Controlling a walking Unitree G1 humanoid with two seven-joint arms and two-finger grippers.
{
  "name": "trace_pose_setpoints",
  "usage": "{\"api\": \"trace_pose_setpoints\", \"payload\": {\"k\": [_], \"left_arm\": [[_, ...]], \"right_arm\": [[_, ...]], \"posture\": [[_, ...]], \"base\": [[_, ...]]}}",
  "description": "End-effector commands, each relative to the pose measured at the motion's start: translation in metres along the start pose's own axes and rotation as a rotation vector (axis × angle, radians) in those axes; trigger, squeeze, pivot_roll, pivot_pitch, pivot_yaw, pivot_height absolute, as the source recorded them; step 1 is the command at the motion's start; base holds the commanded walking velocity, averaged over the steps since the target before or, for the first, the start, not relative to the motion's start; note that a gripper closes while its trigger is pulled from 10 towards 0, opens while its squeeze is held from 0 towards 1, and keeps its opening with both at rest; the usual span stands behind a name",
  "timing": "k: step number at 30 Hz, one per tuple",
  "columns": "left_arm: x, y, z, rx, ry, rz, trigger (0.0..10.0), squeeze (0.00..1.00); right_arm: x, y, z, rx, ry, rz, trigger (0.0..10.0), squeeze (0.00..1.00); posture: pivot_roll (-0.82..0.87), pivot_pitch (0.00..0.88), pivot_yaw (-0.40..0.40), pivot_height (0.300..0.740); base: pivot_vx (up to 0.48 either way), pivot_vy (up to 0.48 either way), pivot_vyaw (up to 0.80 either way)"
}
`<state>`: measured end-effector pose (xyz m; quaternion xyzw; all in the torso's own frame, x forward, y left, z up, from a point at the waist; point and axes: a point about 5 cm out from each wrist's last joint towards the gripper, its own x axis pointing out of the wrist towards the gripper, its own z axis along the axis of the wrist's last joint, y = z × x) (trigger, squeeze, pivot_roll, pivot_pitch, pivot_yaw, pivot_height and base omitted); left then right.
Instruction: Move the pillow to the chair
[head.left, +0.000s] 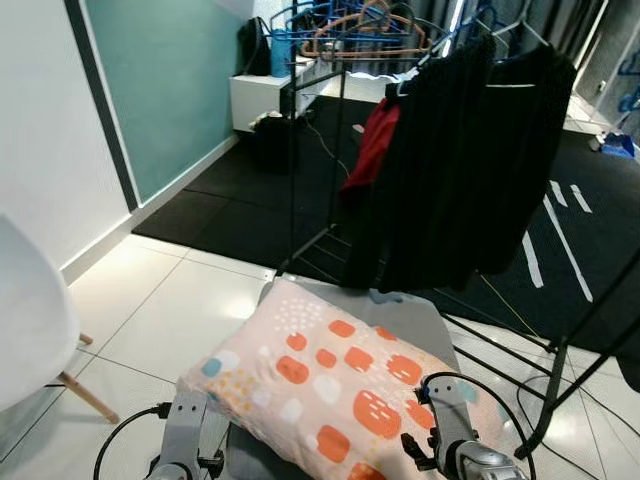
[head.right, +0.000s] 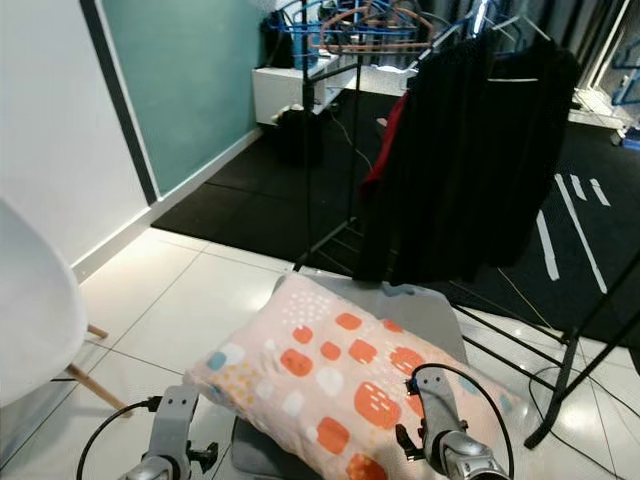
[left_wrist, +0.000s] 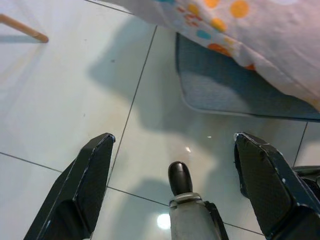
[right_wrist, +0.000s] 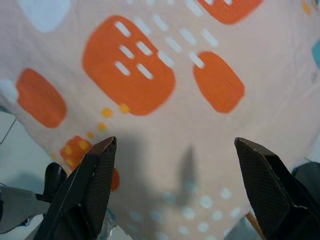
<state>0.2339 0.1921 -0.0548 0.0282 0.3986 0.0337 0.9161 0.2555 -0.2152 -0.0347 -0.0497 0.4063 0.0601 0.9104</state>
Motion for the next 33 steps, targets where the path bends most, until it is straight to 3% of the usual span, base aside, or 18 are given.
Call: {"api": "trace_pose_setpoints", "payload": {"k": [1, 15, 24, 26, 28, 29, 30, 32, 33], "left_arm": [[-0.001, 0.001, -0.006, -0.009, 0.022, 0.007, 10.0, 0.0], [-0.001, 0.0, -0.007, -0.032, 0.01, 0.021, 10.0, 0.0], [-0.002, -0.001, -0.006, -0.123, -0.048, 0.058, 10.0, 0.0], [-0.003, 0.0, -0.005, -0.176, -0.084, 0.077, 10.0, 0.0], [-0.003, 0.0, -0.005, -0.176, -0.084, 0.077, 10.0, 0.0], [-0.004, 0.0, -0.004, -0.191, -0.103, 0.082, 10.0, 0.0], [-0.004, 0.0, -0.004, -0.191, -0.103, 0.082, 10.0, 0.0], [-0.005, 0.0, -0.003, -0.201, -0.132, 0.099, 10.0, 0.0], [-0.005, 0.0, -0.003, -0.201, -0.132, 0.099, 10.0, 0.0]], "right_arm": [[-0.001, -0.001, -0.001, -0.013, -0.005, -0.009, 10.0, 0.0], [-0.001, -0.006, 0.001, -0.095, -0.007, -0.049, 10.0, 0.0], [-0.002, -0.005, 0.005, -0.189, -0.024, 0.0, 10.0, 0.0], [-0.002, -0.003, 0.008, -0.267, -0.029, 0.041, 10.0, 0.0], [-0.002, -0.003, 0.008, -0.267, -0.029, 0.041, 10.0, 0.0], [-0.002, -0.001, 0.01, -0.324, -0.031, 0.078, 10.0, 0.0], [-0.002, -0.001, 0.01, -0.324, -0.031, 0.078, 10.0, 0.0], [-0.002, 0.005, 0.014, -0.495, -0.017, 0.177, 10.0, 0.0], [-0.002, 0.005, 0.014, -0.495, -0.017, 0.177, 10.0, 0.0]], "posture": [[-0.17, 0.035, -0.062, 0.738], [-0.18, 0.045, -0.072, 0.718], [-0.18, 0.063, -0.074, 0.683], [-0.18, 0.065, -0.075, 0.673], [-0.18, 0.065, -0.075, 0.673], [-0.18, 0.072, -0.076, 0.668], [-0.18, 0.072, -0.076, 0.668], [-0.18, 0.071, -0.081, 0.658], [-0.18, 0.071, -0.081, 0.658]], "base": [[0.0, 0.0, 0.0], [0.0, 0.0, 0.0], [0.0, 0.0, 0.0], [0.0, 0.0, 0.0], [0.0, 0.0, 0.0], [0.0, 0.0, 0.0], [0.0, 0.0, 0.0], [0.0, 0.0, 0.0], [0.0, 0.0, 0.0]]}}
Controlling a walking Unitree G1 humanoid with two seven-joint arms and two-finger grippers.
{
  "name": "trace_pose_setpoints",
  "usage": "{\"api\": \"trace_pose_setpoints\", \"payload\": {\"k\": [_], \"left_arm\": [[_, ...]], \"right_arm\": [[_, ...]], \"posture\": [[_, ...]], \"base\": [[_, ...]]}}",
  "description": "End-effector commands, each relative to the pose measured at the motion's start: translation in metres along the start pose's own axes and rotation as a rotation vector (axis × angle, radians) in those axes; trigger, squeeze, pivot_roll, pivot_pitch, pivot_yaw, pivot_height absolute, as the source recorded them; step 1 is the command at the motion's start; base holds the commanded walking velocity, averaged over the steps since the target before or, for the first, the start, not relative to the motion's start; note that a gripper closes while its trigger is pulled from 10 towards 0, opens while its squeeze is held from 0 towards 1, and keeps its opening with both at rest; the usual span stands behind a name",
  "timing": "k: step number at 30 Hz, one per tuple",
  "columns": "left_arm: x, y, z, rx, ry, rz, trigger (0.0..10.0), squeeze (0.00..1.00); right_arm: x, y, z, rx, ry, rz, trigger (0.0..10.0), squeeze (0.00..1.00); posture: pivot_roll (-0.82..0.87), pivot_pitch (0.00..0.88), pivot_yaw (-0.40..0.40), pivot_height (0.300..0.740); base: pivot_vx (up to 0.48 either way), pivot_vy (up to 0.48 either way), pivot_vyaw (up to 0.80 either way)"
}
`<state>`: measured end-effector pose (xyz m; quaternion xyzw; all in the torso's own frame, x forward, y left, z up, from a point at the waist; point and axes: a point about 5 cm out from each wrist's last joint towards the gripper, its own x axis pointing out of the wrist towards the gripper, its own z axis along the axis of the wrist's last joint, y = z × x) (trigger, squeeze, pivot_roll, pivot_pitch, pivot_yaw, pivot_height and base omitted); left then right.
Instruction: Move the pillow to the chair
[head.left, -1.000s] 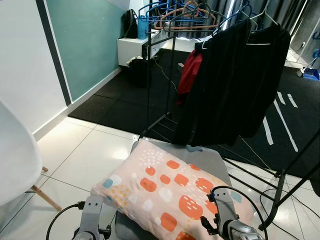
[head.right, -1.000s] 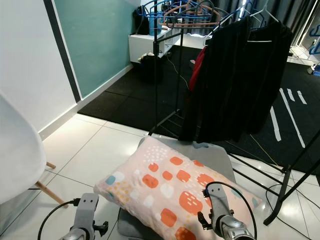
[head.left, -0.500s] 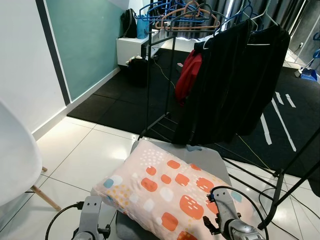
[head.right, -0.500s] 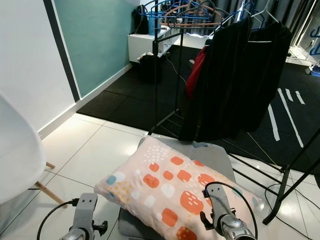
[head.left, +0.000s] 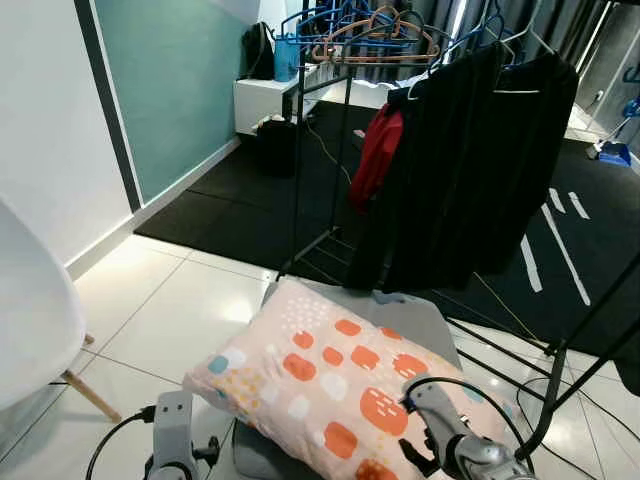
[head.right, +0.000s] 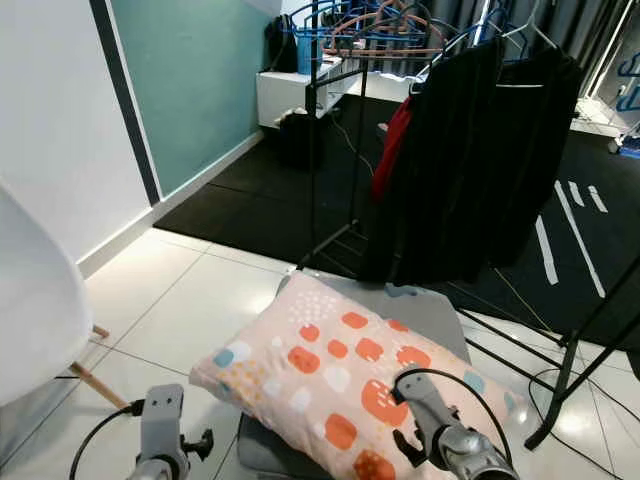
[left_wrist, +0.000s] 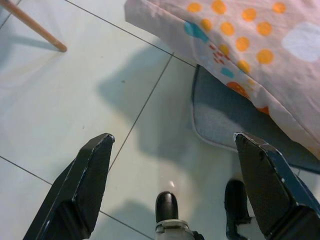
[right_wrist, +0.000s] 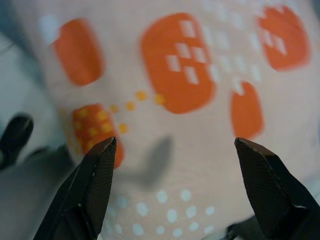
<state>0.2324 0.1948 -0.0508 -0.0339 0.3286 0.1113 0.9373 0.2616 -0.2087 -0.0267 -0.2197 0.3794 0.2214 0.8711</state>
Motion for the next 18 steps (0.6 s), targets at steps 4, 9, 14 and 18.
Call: {"api": "trace_pose_setpoints", "payload": {"k": [4, 9, 14, 18], "left_arm": [[0.005, 0.052, 0.035, -0.014, -0.099, 0.049, 10.0, 0.0], [0.006, 0.058, 0.047, 0.02, -0.143, 0.04, 10.0, 0.0], [0.007, 0.055, 0.056, 0.035, -0.174, 0.023, 10.0, 0.0], [0.007, 0.055, 0.059, 0.042, -0.182, 0.019, 10.0, 0.0]], "right_arm": [[0.0, 0.005, 0.008, -0.271, 0.023, 0.142, 10.0, 0.0], [0.001, 0.01, 0.011, -0.491, 0.074, 0.23, 10.0, 0.0], [0.002, 0.012, 0.012, -0.627, 0.108, 0.26, 10.0, 0.0], [0.002, 0.012, 0.012, -0.633, 0.102, 0.26, 10.0, 0.0]], "posture": [[-0.18, 0.077, -0.074, 0.643], [-0.18, 0.082, -0.067, 0.628], [-0.17, 0.087, -0.063, 0.608], [-0.17, 0.09, -0.061, 0.598]], "base": [[0.0, 0.0, 0.0], [0.0, 0.0, 0.0], [0.0, 0.0, 0.0], [0.0, 0.0, 0.0]]}}
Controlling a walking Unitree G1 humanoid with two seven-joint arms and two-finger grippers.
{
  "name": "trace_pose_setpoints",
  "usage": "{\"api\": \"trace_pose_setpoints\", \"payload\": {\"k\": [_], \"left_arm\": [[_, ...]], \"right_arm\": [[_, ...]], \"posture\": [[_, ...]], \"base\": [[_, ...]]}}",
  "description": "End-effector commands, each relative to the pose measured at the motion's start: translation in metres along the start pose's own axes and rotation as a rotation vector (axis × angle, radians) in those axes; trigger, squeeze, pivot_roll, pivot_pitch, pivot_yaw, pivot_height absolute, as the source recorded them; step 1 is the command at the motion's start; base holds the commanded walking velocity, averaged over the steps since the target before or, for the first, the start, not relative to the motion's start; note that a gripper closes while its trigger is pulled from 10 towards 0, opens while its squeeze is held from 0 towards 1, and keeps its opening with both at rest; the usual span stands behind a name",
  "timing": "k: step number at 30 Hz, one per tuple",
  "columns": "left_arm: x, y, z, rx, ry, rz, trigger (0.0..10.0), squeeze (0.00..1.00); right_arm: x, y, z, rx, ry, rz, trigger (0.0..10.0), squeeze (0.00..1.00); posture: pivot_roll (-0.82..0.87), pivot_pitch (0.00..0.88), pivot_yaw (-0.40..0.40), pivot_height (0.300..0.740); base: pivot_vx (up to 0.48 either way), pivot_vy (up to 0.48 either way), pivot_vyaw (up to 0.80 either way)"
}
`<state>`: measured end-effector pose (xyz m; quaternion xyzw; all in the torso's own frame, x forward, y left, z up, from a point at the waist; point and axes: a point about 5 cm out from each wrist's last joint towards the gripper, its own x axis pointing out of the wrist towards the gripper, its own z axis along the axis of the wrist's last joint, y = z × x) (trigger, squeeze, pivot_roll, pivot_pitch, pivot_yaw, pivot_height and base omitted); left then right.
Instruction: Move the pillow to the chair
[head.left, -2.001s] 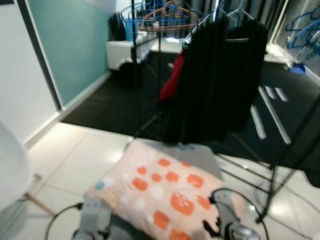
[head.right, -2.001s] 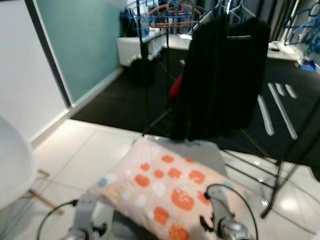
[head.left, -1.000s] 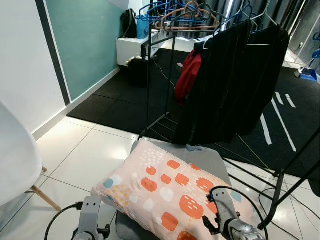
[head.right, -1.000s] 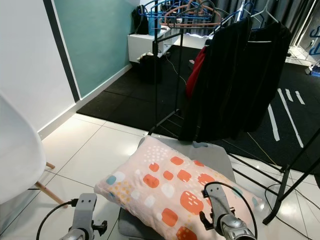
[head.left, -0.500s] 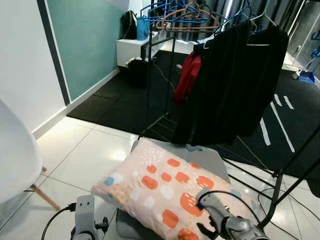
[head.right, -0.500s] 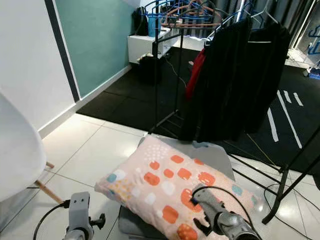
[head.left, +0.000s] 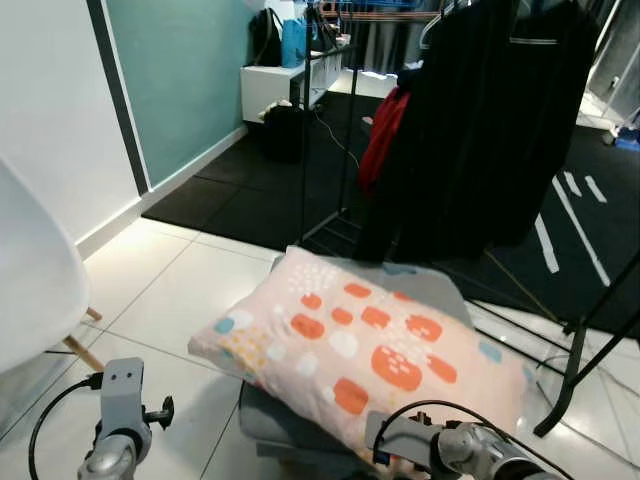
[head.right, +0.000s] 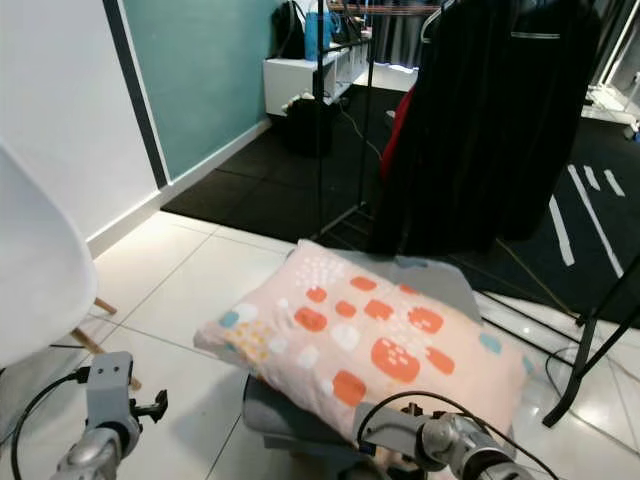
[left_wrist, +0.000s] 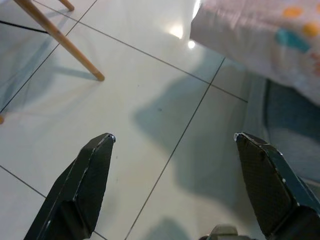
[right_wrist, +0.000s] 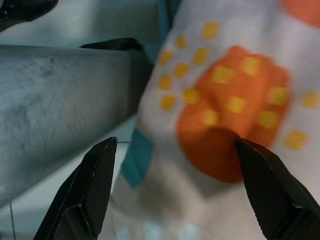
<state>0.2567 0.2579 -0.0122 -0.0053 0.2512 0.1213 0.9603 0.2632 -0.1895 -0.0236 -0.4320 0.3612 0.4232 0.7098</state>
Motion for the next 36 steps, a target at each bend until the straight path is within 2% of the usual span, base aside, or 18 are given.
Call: {"api": "trace_pose_setpoints", "payload": {"k": [1, 9, 13, 17, 20, 24, 26, 27, 32, 36], "left_arm": [[0.002, -0.001, 0.006, 0.014, -0.017, -0.015, 10.0, 0.0], [0.002, 0.001, 0.009, 0.028, -0.016, -0.026, 10.0, 0.0], [0.002, 0.0, 0.008, 0.037, -0.016, -0.033, 10.0, 0.0], [0.002, -0.001, 0.009, 0.046, -0.018, -0.039, 10.0, 0.0], [0.003, -0.002, 0.01, 0.053, -0.025, -0.043, 10.0, 0.0], [0.003, -0.003, 0.012, 0.057, -0.031, -0.044, 10.0, 0.0], [0.003, -0.005, 0.012, 0.061, -0.032, -0.048, 10.0, 0.0], [0.003, -0.005, 0.012, 0.061, -0.032, -0.048, 10.0, 0.0], [0.003, -0.008, 0.012, 0.071, -0.032, -0.056, 10.0, 0.0], [0.003, -0.008, 0.011, 0.074, -0.031, -0.057, 10.0, 0.0]], "right_arm": [[-0.001, 0.0, -0.001, -0.032, 0.005, 0.007, 10.0, 0.0], [0.0, -0.001, 0.001, -0.111, 0.034, 0.022, 10.0, 0.0], [-0.002, -0.013, -0.003, -0.19, 0.102, -0.132, 10.0, 0.0], [-0.004, -0.017, -0.004, -0.212, 0.121, -0.188, 10.0, 0.0], [-0.005, -0.022, -0.006, -0.295, 0.185, -0.246, 10.0, 0.0], [-0.006, -0.026, -0.007, -0.31, 0.218, -0.309, 10.0, 0.0], [-0.008, -0.031, -0.009, -0.314, 0.229, -0.415, 10.0, 0.0], [-0.008, -0.031, -0.009, -0.314, 0.229, -0.415, 10.0, 0.0], [-0.012, -0.036, -0.01, -0.293, 0.213, -0.591, 10.0, 0.0], [-0.013, -0.036, -0.009, -0.283, 0.201, -0.631, 10.0, 0.0]], "posture": [[-0.17, 0.093, -0.058, 0.593], [-0.17, 0.108, -0.054, 0.573], [-0.17, 0.121, -0.051, 0.553], [-0.17, 0.12, -0.051, 0.538], [-0.17, 0.126, -0.053, 0.523], [-0.17, 0.132, -0.06, 0.513], [-0.18, 0.136, -0.058, 0.503], [-0.18, 0.136, -0.058, 0.503], [-0.18, 0.14, -0.059, 0.498], [-0.18, 0.144, -0.058, 0.498]], "base": [[0.0, 0.0, 0.0], [0.0, 0.0, 0.0], [0.0, 0.0, 0.0], [0.0, 0.0, 0.0], [0.0, 0.0, 0.0], [0.0, 0.0, 0.0], [0.0, 0.0, 0.0], [0.0, 0.0, 0.0], [0.0, 0.0, 0.0], [0.0, 0.0, 0.0]]}}
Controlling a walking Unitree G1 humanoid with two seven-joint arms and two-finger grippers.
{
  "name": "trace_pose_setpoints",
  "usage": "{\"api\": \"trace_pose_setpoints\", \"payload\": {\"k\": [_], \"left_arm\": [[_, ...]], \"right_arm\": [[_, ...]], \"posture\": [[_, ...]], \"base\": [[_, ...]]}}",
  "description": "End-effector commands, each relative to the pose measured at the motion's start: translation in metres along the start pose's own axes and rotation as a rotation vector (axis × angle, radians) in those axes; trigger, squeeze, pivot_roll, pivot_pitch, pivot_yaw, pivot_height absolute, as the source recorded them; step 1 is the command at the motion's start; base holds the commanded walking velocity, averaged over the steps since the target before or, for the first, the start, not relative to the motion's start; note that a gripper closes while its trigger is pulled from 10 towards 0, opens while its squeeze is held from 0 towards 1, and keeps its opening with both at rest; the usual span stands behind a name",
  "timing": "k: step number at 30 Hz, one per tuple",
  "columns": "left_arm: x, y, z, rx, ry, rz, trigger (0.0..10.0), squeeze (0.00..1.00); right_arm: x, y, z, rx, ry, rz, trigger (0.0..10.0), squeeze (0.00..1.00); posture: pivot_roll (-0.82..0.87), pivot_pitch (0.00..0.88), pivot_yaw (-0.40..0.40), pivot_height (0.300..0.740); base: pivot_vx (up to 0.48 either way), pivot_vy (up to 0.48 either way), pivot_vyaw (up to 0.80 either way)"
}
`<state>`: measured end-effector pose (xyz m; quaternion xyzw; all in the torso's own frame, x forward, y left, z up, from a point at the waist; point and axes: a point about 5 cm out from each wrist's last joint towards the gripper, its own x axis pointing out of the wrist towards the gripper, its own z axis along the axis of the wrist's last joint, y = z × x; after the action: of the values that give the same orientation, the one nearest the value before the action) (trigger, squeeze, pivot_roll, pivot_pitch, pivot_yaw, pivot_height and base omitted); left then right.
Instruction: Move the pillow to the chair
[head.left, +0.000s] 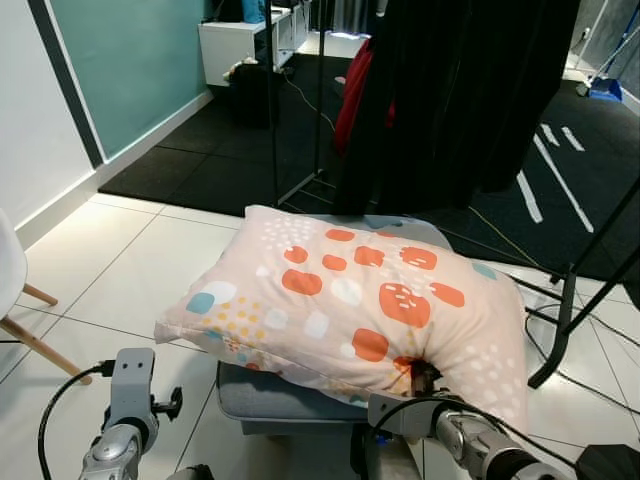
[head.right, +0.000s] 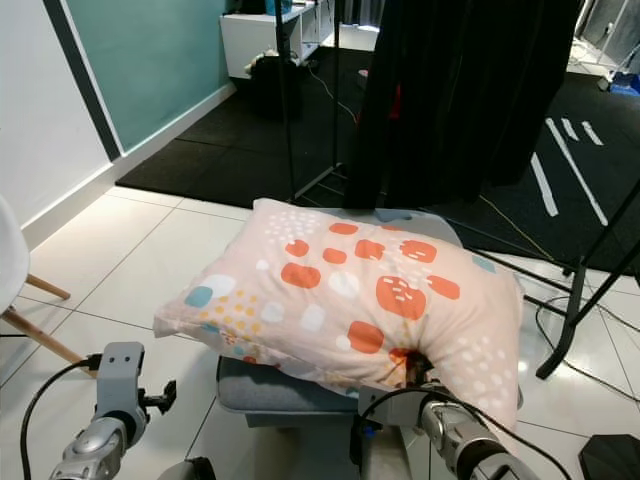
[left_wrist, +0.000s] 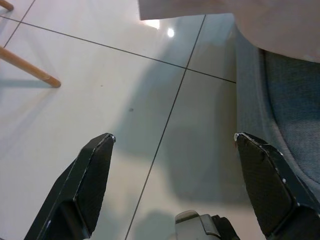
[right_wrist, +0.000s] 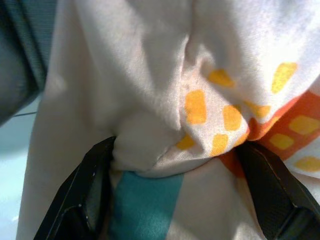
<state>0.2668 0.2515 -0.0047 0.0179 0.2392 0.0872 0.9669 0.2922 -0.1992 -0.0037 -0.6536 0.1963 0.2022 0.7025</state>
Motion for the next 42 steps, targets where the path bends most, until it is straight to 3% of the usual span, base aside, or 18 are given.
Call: {"api": "trace_pose_setpoints", "payload": {"k": [1, 5, 8, 9, 11, 13, 14, 19, 30, 31, 32, 42], "left_arm": [[0.0, 0.0, 0.0, 0.016, 0.001, -0.003, 10.0, 0.0], [0.0, 0.0, 0.0, 0.017, 0.001, -0.003, 10.0, 0.0], [0.0, 0.001, 0.002, 0.02, -0.004, 0.001, 10.0, 0.0], [0.0, 0.002, 0.003, 0.021, -0.008, 0.003, 10.0, 0.0], [0.0, 0.002, 0.003, 0.021, -0.008, 0.003, 10.0, 0.0], [0.001, 0.003, 0.005, 0.028, -0.016, 0.004, 10.0, 0.0], [0.001, 0.003, 0.005, 0.028, -0.016, 0.004, 10.0, 0.0], [0.002, 0.002, 0.008, 0.039, -0.031, 0.003, 10.0, 0.0], [0.002, 0.002, 0.01, 0.043, -0.037, 0.004, 10.0, 0.0], [0.002, 0.002, 0.01, 0.043, -0.04, 0.006, 10.0, 0.0], [0.002, 0.003, 0.011, 0.044, -0.044, 0.007, 10.0, 0.0], [0.002, 0.006, 0.015, 0.047, -0.058, 0.015, 10.0, 0.0]], "right_arm": [[-0.003, 0.0, -0.013, 0.021, 0.052, -0.029, 10.0, 0.0], [-0.003, -0.001, -0.012, 0.024, 0.045, -0.066, 10.0, 0.0], [-0.003, -0.006, -0.011, 0.018, 0.034, -0.161, 10.0, 0.0], [0.001, -0.032, -0.01, 0.009, 0.025, -0.231, 10.0, 0.0], [0.001, -0.032, -0.01, 0.009, 0.025, -0.231, 10.0, 0.0], [0.005, -0.069, -0.007, -0.008, 0.009, -0.335, 10.0, 0.0], [0.005, -0.069, -0.007, -0.008, 0.009, -0.335, 10.0, 0.0], [0.003, -0.098, -0.005, -0.078, -0.005, -0.503, 10.0, 0.0], [0.003, -0.101, -0.009, -0.055, 0.014, -0.496, 10.0, 0.0], [0.003, -0.101, -0.009, -0.044, 0.015, -0.483, 3.6, 0.0], [0.003, -0.101, -0.01, -0.031, 0.015, -0.472, 0.0, 0.0], [0.003, -0.104, -0.012, -0.016, 0.02, -0.475, 0.0, 0.0]], "posture": [[-0.19, 0.143, -0.058, 0.498], [-0.19, 0.146, -0.057, 0.498], [-0.18, 0.151, -0.054, 0.498], [-0.18, 0.154, -0.055, 0.498], [-0.18, 0.154, -0.055, 0.498], [-0.18, 0.158, -0.057, 0.498], [-0.18, 0.158, -0.057, 0.498], [-0.18, 0.168, -0.057, 0.498], [-0.18, 0.168, -0.057, 0.498], [-0.18, 0.168, -0.057, 0.498], [-0.18, 0.166, -0.059, 0.498], [-0.17, 0.162, -0.062, 0.498]], "base": [[0.0, 0.0, 0.0], [0.0, 0.0, 0.0], [0.0, 0.0, 0.0], [0.0, 0.0, 0.0], [0.0, 0.0, 0.0], [0.0, 0.0, 0.0], [0.0, 0.0, 0.0], [0.0, 0.0, 0.0], [0.0, 0.0, 0.0], [0.0, 0.0, 0.0], [0.0, 0.0, 0.0], [0.0, 0.0, 0.0]]}}
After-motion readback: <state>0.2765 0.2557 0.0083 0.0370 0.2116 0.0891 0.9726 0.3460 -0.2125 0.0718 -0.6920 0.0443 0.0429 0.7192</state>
